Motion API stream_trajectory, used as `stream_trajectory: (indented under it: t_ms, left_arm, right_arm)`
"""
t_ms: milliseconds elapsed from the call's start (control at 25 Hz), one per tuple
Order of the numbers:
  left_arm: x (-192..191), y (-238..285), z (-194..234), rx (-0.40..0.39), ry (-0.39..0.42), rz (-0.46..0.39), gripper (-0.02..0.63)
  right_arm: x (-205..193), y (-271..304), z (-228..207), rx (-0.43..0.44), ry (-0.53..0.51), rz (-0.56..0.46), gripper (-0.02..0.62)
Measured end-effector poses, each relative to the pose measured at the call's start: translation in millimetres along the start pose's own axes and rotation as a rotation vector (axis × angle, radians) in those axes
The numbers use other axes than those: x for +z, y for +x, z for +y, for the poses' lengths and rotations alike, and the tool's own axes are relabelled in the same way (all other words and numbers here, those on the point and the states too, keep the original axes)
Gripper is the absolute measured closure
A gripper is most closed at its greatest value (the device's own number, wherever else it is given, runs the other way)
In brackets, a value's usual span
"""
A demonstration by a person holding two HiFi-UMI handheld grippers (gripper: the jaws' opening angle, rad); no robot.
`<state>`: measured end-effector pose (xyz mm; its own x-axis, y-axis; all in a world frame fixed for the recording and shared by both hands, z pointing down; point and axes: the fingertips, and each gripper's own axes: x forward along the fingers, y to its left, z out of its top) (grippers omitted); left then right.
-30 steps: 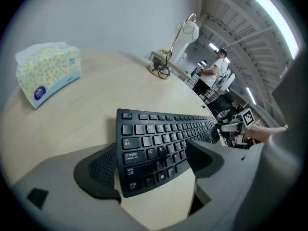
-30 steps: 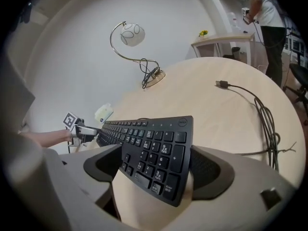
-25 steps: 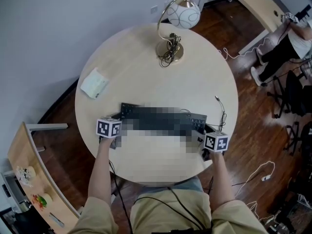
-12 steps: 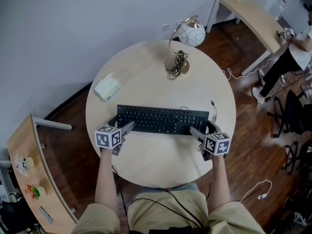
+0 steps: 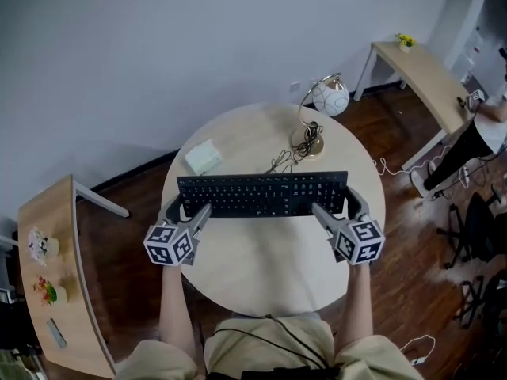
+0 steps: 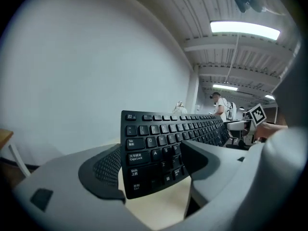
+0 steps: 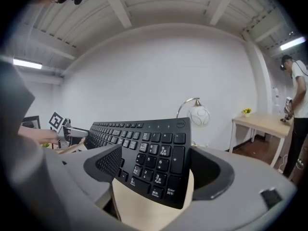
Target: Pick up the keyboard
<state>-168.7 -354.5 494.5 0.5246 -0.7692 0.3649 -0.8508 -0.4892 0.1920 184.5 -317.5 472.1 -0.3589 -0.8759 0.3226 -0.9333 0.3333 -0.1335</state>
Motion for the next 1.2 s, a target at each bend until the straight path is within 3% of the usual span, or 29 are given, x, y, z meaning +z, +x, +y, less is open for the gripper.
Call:
stream_trajectory:
  t_ms: [360, 680, 920, 1200]
  left_arm:
    - [88.2, -79.5, -5.3, 0.124, 0.16, -0.264, 0.233]
    - [125.2, -112.2, -32.2, 0.167, 0.217, -0.425, 0.233]
    - [135.3, -120.4, -35.7, 0.189, 0.262, -0.49, 0.232]
    - [138.5, -125.7, -40.4, 0.204, 0.291, -0.47, 0.232]
  right_arm:
    - [89.0, -36.7, 46.5, 0.036, -0.1, -0.256, 0.143]
    - [145.8, -78.8, 53.2, -0.033, -0.168, -0.45, 0.143]
    - [151.6, -82.5, 52.5, -0.069, -0.158, -0.49, 0.143]
    - [131.4, -80.3, 46.7, -0.096, -0.131, -0.457, 0.161]
